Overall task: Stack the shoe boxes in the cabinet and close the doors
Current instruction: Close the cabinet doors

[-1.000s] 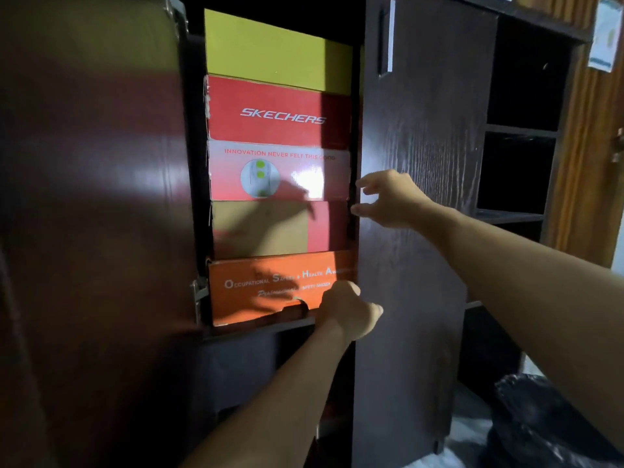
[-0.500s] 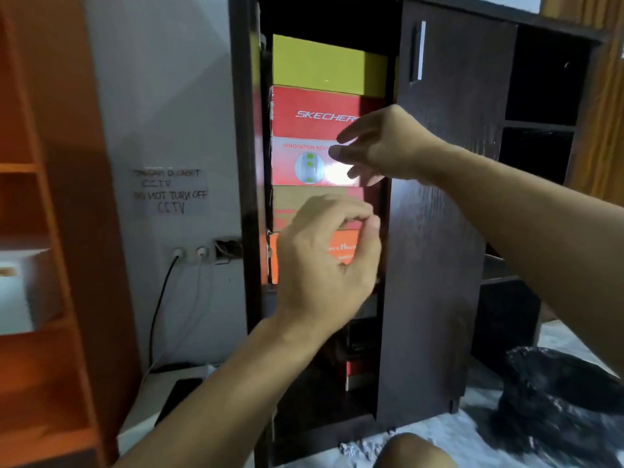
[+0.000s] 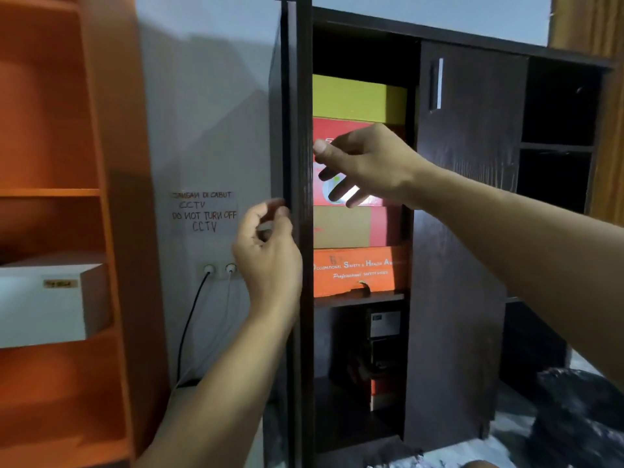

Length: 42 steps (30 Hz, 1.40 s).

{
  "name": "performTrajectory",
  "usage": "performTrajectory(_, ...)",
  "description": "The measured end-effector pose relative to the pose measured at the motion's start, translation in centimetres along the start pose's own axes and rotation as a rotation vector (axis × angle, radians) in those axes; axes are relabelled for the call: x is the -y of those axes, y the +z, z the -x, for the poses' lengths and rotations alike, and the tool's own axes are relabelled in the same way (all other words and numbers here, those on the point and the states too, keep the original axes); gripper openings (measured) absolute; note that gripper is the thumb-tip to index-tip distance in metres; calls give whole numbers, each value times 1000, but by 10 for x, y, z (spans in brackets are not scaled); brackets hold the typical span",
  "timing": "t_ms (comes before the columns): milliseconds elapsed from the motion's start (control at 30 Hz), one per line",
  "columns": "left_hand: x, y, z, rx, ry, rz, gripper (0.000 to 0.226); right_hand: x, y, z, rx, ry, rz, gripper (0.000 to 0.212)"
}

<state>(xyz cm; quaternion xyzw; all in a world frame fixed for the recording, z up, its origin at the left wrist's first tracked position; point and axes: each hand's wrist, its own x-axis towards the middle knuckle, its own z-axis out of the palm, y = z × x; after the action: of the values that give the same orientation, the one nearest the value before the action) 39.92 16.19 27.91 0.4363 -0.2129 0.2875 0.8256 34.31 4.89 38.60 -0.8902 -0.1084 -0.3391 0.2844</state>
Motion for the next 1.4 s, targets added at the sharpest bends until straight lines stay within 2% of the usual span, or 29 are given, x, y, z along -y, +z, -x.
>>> performTrajectory(100, 17, -1, -3, 161, -189, 59, 20, 4, -3, 6, 5, 6, -52, 57)
performTrajectory(233, 41, 4, 1, 330, -222, 36, 56, 6, -9, 17, 5, -59, -14, 53)
performTrajectory(300, 52, 10, 6, 439, -163, 26, 62, 1, -10, 23, -16, -99, 74, 44)
performTrajectory(400, 67, 22, 18, 559, -25, -65, 55, -13, -19, 32, -61, -80, 84, 25)
performTrajectory(500, 87, 31, 26, 651, 123, -214, 57, -32, -37, 42, -96, -12, 41, 24)
performTrajectory(567, 104, 36, 26, 724, 213, -328, 66, -48, -45, 48, -203, -4, 123, 34)
performTrajectory(633, 121, 41, 27, 805, 279, -452, 75, -66, -50, 52, -350, -17, 381, 64)
performTrajectory(667, 130, 43, 27, 843, 303, -521, 80, -73, -50, 54, -382, -14, 515, 78)
performTrajectory(733, 148, 46, 28, 894, 367, -678, 93, -91, -50, 59, -350, 38, 689, 90)
performTrajectory(867, 181, 54, 26, 934, 494, -1023, 116, -145, -44, 64, -203, 196, 1060, 97)
performTrajectory(933, 195, 58, 24, 950, 540, -1149, 123, -171, -34, 65, -195, 254, 1110, 101)
performTrajectory(1200, 230, 83, 18, 907, 568, -1239, 119, -245, 2, 57, -171, 397, 982, 101)
performTrajectory(1400, 254, 94, 12, 855, 600, -1283, 114, -274, 4, 37, -130, 419, 937, 101)
